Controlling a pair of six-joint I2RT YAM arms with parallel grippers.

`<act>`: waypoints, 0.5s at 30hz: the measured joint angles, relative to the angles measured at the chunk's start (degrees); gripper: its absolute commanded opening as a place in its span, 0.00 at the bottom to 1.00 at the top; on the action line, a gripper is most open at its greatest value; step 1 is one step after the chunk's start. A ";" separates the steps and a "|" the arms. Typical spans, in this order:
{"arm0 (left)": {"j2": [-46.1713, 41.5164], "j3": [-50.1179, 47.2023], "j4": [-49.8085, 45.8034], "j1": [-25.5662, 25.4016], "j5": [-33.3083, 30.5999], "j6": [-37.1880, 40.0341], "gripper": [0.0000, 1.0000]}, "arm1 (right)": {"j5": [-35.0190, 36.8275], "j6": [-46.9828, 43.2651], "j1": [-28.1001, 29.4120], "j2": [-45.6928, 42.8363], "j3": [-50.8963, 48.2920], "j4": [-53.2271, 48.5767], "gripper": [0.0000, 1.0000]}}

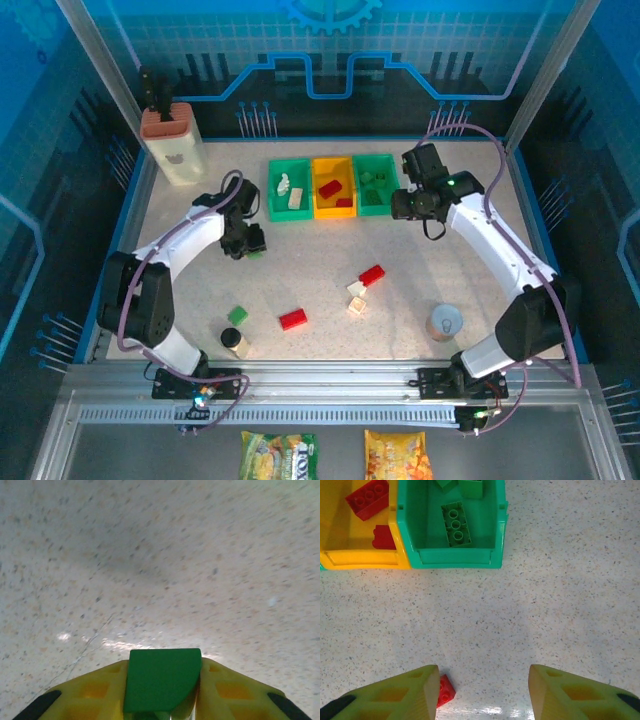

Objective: Sort the legos into containers by color
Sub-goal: Place the lego in the container.

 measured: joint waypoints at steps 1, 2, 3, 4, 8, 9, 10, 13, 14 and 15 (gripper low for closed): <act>0.55 1.40 -0.04 -0.33 0.22 0.09 0.32 | 0.15 0.00 0.07 -0.39 0.00 -0.22 0.51; 1.05 2.51 -0.02 -0.66 0.39 0.15 0.32 | 0.37 0.04 0.09 -0.81 0.00 -0.35 0.51; 1.73 3.93 -0.04 -1.14 0.46 0.17 0.32 | 0.50 0.15 0.11 -1.27 0.00 -0.52 0.51; 2.49 5.29 -0.04 -1.68 0.66 0.20 0.32 | 0.66 0.17 0.11 -1.70 0.00 -0.66 0.51; 6.25 11.08 -0.11 -4.24 1.16 0.20 0.32 | 1.33 0.20 0.09 -3.23 -0.55 -0.83 0.51; 7.39 12.74 -0.04 -4.94 1.31 0.20 0.32 | 1.36 0.20 0.09 -3.65 -0.94 -0.83 0.51; 8.52 14.43 0.02 -5.70 1.49 0.20 0.33 | 1.31 0.20 0.09 -3.98 -1.38 -0.85 0.51; 11.85 19.47 0.26 -7.80 1.97 0.13 0.33 | 1.05 0.39 -0.20 -4.61 -2.91 -0.79 0.51; 12.85 21.07 0.61 -8.46 2.10 0.07 0.33 | 0.98 0.44 -0.33 -4.79 -3.45 -0.74 0.51; 13.94 22.80 1.18 -9.16 2.34 -0.04 0.33 | 0.85 0.63 -0.59 -5.03 -4.09 -0.74 0.51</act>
